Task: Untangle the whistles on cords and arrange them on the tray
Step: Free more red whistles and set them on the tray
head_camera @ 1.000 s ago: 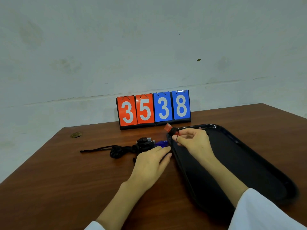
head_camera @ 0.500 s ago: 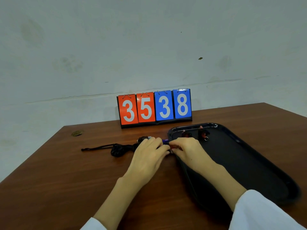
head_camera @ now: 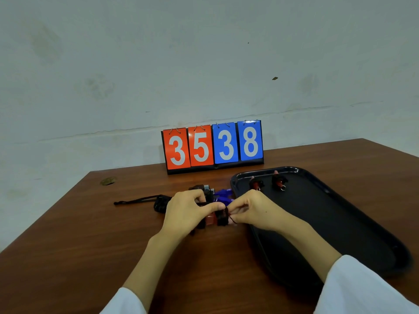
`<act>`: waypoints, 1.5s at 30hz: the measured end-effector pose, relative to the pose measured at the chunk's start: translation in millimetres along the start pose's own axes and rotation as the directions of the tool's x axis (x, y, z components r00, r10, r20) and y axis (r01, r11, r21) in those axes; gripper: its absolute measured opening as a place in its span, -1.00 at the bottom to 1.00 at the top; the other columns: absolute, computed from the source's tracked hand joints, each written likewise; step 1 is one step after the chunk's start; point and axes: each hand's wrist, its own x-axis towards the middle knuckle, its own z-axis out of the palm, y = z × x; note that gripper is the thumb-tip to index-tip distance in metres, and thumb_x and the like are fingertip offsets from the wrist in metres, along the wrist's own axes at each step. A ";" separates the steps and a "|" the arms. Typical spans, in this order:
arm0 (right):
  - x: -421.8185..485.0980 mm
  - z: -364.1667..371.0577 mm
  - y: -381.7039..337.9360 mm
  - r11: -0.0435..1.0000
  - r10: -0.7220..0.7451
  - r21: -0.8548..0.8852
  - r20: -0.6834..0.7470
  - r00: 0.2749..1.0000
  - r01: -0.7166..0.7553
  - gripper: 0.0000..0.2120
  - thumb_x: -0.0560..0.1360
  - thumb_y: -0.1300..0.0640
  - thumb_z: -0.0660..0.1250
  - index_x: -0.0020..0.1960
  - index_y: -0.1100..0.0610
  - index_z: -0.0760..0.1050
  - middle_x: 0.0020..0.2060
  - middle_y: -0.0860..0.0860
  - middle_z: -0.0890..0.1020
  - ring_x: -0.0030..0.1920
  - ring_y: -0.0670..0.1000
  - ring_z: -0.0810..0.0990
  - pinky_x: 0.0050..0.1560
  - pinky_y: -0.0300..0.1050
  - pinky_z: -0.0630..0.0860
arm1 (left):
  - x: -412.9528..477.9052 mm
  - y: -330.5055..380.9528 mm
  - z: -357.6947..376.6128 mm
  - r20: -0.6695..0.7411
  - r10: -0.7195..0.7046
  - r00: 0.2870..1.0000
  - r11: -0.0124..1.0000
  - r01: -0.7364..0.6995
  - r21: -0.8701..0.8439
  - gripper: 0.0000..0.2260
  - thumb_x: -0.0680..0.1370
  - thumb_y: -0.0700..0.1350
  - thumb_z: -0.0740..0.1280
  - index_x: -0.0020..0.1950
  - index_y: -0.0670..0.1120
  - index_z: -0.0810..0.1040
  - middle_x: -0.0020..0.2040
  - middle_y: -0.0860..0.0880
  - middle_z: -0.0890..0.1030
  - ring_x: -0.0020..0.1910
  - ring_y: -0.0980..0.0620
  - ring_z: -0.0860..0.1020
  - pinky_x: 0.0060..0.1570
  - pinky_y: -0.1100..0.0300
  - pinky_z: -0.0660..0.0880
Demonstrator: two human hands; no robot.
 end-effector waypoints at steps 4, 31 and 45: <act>-0.9 -3.7 -3.3 0.995 -0.002 0.101 0.037 0.999 -0.002 -0.84 0.42 0.28 0.40 -0.06 0.08 0.64 -0.14 0.02 0.69 -0.12 -0.10 0.65 0.00 -0.25 0.57 | 4.5 -2.5 1.0 0.123 -0.062 0.990 0.965 0.091 -0.244 -0.75 0.40 0.08 0.44 -0.29 -0.09 0.58 -0.31 -0.08 0.61 -0.32 0.06 0.53 -0.24 0.19 0.46; -2.6 -20.1 -12.6 0.623 0.211 0.779 -0.259 0.942 0.075 -0.93 0.46 0.31 0.30 -0.08 0.23 0.55 -0.13 0.13 0.69 -0.06 0.08 0.68 -0.02 -0.11 0.61 | -4.8 23.7 7.2 -0.075 -0.029 0.997 0.868 -0.012 -0.496 -0.72 0.55 -0.24 0.29 0.16 0.09 0.49 0.09 0.19 0.52 0.06 0.30 0.50 -0.05 0.46 0.44; 1.7 -13.6 -4.7 0.800 0.301 0.592 -0.261 0.917 -0.095 -0.92 0.50 0.23 0.30 -0.02 0.20 0.54 -0.17 0.11 0.70 -0.20 0.04 0.69 -0.19 -0.13 0.64 | -8.5 21.0 21.0 0.080 -0.045 0.996 0.902 0.075 -0.424 -0.84 0.60 -0.16 0.22 0.06 0.07 0.54 -0.33 0.04 0.58 -0.47 0.23 0.46 -0.43 0.40 0.38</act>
